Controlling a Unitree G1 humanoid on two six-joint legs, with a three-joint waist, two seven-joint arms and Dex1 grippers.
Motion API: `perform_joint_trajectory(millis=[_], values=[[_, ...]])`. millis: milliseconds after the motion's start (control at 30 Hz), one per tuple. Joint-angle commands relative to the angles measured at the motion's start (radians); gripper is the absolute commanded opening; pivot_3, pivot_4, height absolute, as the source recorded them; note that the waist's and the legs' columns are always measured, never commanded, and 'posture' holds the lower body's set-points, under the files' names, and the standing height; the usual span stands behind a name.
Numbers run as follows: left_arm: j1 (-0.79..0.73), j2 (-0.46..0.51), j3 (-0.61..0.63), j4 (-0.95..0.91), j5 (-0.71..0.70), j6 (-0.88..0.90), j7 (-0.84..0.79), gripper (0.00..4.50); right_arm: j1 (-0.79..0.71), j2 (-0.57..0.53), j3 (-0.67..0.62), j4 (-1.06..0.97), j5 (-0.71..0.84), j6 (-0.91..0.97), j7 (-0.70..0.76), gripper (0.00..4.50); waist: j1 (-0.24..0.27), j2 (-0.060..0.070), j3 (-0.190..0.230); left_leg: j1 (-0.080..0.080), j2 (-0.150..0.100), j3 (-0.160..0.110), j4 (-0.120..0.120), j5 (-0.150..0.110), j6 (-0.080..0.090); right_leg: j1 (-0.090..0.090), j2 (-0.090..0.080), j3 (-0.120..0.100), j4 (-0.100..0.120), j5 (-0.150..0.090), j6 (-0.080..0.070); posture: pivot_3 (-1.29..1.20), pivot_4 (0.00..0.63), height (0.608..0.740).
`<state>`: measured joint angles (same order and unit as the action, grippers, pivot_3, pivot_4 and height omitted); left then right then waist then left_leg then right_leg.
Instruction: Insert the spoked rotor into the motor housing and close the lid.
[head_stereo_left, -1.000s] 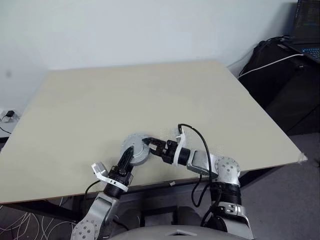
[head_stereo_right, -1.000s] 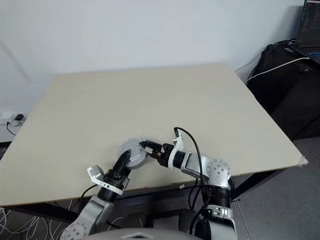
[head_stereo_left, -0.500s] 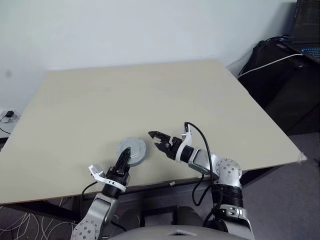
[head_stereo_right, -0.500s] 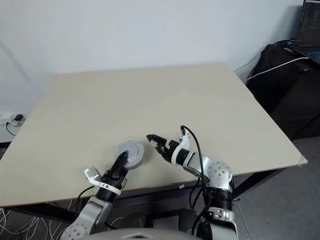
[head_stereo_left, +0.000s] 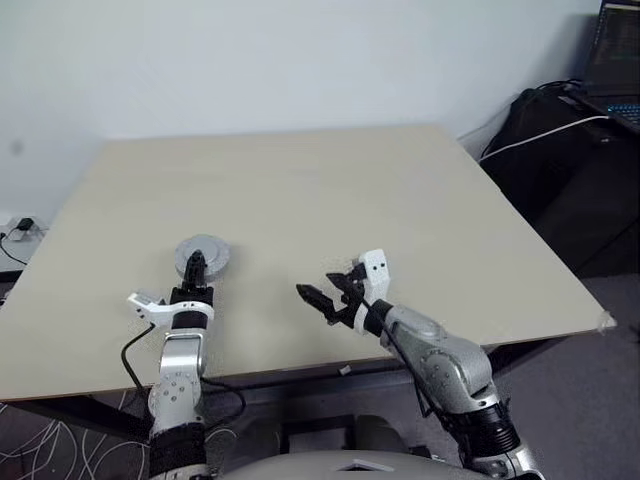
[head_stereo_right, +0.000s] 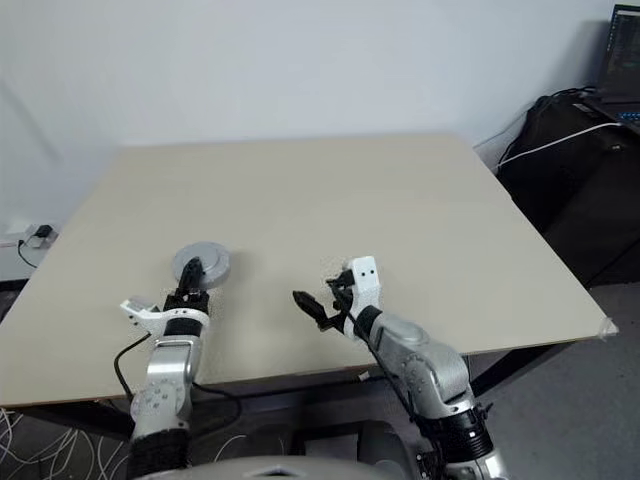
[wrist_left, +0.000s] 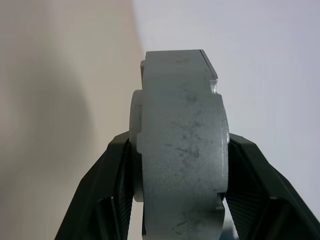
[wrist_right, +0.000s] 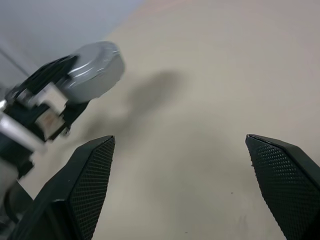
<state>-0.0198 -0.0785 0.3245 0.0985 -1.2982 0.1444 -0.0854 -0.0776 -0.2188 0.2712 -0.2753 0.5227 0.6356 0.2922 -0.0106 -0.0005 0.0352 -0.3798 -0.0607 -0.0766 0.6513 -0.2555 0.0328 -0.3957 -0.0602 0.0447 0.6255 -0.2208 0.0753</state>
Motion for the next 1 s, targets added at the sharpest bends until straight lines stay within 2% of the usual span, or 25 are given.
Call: perform_joint_trajectory(millis=[33,167,433,633,967,1000], values=[[-0.103,-0.061,0.021,0.053,0.034,-0.018,-0.005,2.12,0.001,-0.017,0.040,-0.012,-0.097,-0.104,0.047,4.50,0.000,-0.003,0.000,0.000,0.000,0.000,0.000,0.000,0.000,0.000,0.000,0.000,0.000,0.000,0.000,0.00,0.000,0.740],[-0.183,-0.045,0.059,0.145,0.062,-0.019,-0.014,2.12,0.018,-0.008,0.028,0.001,-0.128,-0.135,0.064,4.50,0.003,-0.009,0.001,0.000,0.000,-0.001,0.000,0.000,-0.001,0.000,0.001,-0.001,0.000,0.000,0.000,0.00,0.000,0.740],[-0.341,-0.009,0.133,0.338,0.152,-0.028,-0.023,2.12,0.077,-0.048,0.021,-0.010,-0.197,-0.176,0.099,4.50,0.013,-0.010,0.001,0.000,-0.001,-0.001,0.001,0.000,0.000,0.001,0.001,0.000,0.000,0.003,-0.001,0.00,0.000,0.740],[-0.431,0.008,0.186,0.465,0.230,-0.046,-0.004,2.12,0.091,-0.033,0.012,-0.007,-0.215,-0.182,0.106,4.50,0.013,-0.010,0.001,0.000,0.000,-0.001,0.001,0.001,-0.001,0.001,0.003,0.000,0.000,0.003,-0.002,0.00,0.000,0.740],[-0.476,-0.003,0.231,0.561,0.355,-0.060,0.114,2.12,0.089,-0.012,0.009,0.001,-0.230,-0.176,0.114,4.50,0.025,-0.011,0.000,0.002,0.000,-0.002,0.001,0.001,-0.002,0.002,0.003,0.000,0.000,0.007,0.003,0.00,0.000,0.740],[-0.474,-0.005,0.236,0.562,0.360,-0.060,0.121,2.47,0.088,-0.010,0.009,0.002,-0.231,-0.176,0.115,4.50,0.025,-0.011,0.000,0.002,0.000,-0.002,0.001,0.001,-0.002,0.002,0.003,0.000,0.001,0.007,0.002,0.00,0.000,0.740]])
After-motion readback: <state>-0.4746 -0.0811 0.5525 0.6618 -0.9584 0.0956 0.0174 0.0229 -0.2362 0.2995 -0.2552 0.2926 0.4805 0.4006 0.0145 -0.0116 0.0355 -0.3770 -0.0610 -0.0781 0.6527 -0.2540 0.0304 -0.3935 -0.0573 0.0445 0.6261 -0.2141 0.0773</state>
